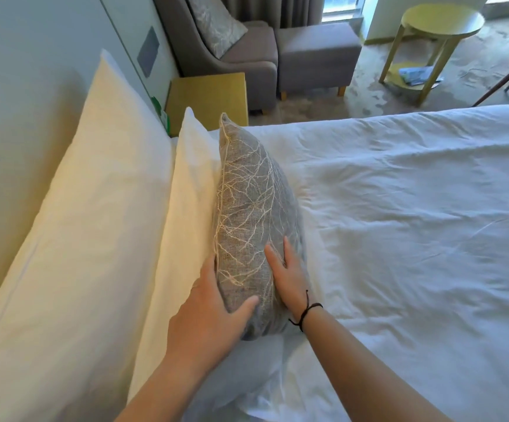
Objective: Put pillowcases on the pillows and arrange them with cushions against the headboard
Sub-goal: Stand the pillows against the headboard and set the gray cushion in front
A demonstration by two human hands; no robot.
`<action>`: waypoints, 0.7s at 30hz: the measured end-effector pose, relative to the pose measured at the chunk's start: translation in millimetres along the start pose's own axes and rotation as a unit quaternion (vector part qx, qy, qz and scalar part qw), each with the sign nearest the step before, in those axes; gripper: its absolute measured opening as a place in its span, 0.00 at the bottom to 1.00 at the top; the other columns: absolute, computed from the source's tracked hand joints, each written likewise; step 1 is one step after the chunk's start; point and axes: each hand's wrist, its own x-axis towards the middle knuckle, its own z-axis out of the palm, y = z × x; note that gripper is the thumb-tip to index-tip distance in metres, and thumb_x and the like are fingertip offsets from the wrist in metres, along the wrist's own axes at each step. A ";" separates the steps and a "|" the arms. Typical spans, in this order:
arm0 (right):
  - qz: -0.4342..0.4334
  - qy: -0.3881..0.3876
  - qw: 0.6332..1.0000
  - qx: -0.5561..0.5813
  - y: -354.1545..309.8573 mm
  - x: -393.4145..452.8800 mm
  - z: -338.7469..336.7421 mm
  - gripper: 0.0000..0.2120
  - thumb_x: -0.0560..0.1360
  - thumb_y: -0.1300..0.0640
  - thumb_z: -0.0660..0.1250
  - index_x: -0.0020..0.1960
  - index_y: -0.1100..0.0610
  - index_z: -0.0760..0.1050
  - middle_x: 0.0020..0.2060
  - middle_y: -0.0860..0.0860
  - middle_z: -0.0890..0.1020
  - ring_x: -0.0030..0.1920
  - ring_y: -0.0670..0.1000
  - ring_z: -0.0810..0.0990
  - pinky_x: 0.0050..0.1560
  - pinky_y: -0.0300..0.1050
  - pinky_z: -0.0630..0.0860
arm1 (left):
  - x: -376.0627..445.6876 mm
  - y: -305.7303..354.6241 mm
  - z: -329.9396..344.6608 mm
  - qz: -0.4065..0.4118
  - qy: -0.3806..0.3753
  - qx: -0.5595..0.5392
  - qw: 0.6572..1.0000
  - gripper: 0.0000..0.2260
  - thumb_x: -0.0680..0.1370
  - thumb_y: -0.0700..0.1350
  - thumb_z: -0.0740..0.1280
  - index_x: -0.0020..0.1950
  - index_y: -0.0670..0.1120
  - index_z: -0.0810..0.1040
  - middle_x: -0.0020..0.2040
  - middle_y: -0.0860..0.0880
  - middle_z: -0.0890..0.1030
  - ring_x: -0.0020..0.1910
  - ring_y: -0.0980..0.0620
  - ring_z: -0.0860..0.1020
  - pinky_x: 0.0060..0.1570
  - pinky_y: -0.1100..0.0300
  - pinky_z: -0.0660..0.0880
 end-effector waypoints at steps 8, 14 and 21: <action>-0.033 -0.012 0.992 -0.121 -36.1 -61.1 22.3 0.47 0.64 0.18 0.53 0.76 0.36 0.43 0.80 0.48 0.46 0.78 0.50 0.45 0.74 0.66 0.51 | -62.7 -69.2 -15.8 -0.073 0.066 0.024 0.995 0.36 0.69 0.77 0.57 0.70 0.58 0.66 0.68 0.54 0.74 0.66 0.51 0.71 0.59 0.51 0.71; -0.081 -0.010 0.956 -0.281 -61.7 -81.5 35.0 0.52 0.66 0.26 0.65 0.76 0.39 0.35 0.79 0.55 0.43 0.78 0.59 0.45 0.69 0.73 0.56 | -100.3 -120.3 -13.9 -0.140 0.009 -0.002 0.990 0.35 0.61 0.68 0.73 0.64 0.61 0.67 0.55 0.59 0.78 0.54 0.53 0.77 0.46 0.54 0.75; -0.083 -0.021 0.933 -0.349 -66.1 -86.9 41.3 0.48 0.71 0.40 0.68 0.76 0.37 0.35 0.78 0.56 0.37 0.77 0.64 0.42 0.67 0.74 0.60 | -115.5 -130.8 -22.8 -0.149 0.000 0.024 0.989 0.20 0.63 0.72 0.70 0.36 0.57 0.74 0.30 0.59 0.77 0.33 0.62 0.76 0.29 0.64 0.69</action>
